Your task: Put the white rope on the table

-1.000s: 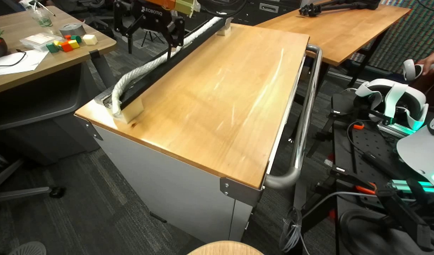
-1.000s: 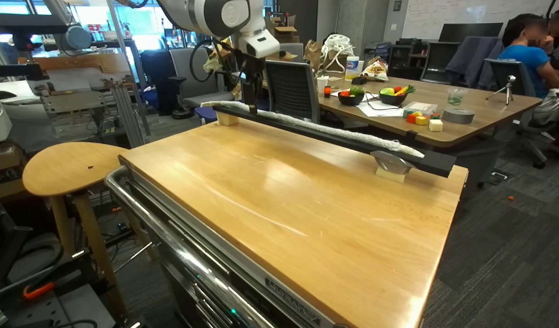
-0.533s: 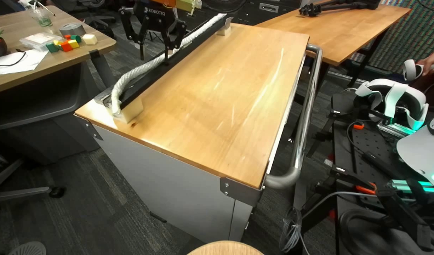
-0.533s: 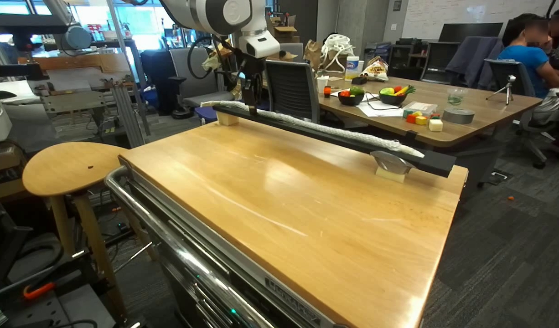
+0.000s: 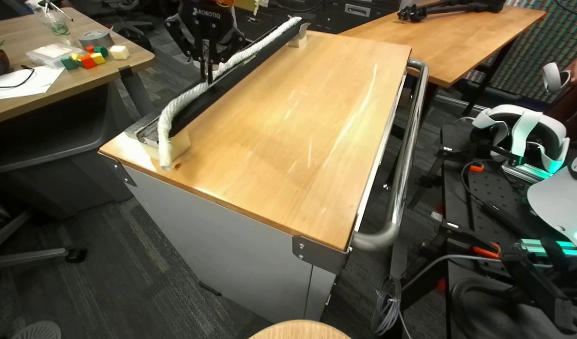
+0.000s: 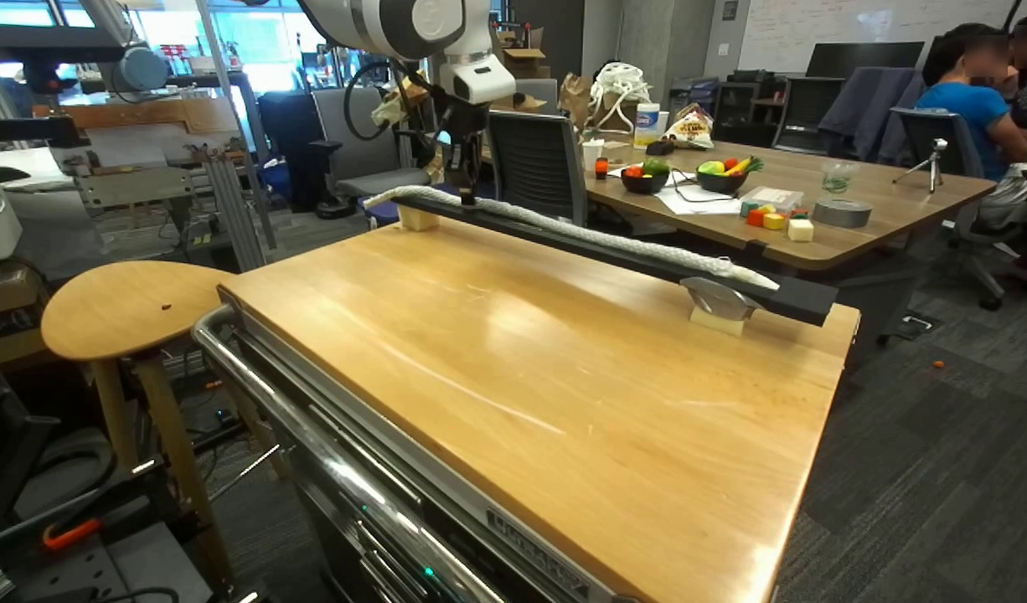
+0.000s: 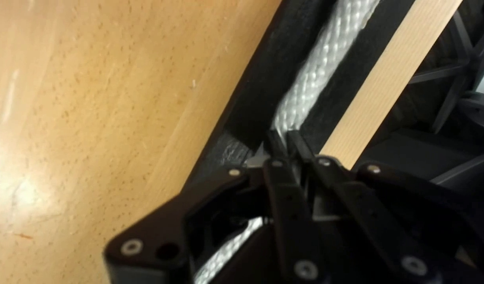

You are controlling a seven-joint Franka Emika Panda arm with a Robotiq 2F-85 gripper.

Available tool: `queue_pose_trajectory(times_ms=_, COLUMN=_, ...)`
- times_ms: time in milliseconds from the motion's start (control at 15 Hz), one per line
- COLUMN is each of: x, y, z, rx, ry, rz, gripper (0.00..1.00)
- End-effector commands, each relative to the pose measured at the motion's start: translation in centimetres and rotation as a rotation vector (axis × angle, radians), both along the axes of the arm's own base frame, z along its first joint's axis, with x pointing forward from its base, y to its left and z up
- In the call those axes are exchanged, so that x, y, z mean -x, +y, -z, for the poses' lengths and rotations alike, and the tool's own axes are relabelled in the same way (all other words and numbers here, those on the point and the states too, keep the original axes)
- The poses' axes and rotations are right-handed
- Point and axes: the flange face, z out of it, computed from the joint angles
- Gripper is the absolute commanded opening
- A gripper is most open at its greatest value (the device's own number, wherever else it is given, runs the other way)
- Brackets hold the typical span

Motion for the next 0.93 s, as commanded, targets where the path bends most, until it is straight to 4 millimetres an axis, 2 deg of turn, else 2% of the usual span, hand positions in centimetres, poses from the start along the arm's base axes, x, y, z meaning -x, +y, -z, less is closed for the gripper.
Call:
queue_pose_trajectory(times_ms=0, x=0.6, y=0.6, z=-2.5, rx=-0.090, ry=0.028, rz=-0.008, gripper=0.02)
queue_pose_trajectory(times_ms=267, x=3.1, y=1.5, z=-5.8, rx=-0.205, ry=0.022, rz=-0.056, gripper=0.02)
queue_pose_trajectory(times_ms=467, x=5.9, y=0.6, z=-6.7, rx=-0.250, ry=0.060, rz=-0.078, gripper=0.02)
queue_pose_trajectory(times_ms=667, x=9.3, y=-2.1, z=-5.4, rx=-0.280, ry=0.114, rz=-0.056, gripper=0.02)
queue_pose_trajectory(times_ms=867, x=13.1, y=-5.9, z=-2.4, rx=-0.296, ry=0.161, rz=0.004, gripper=0.02)
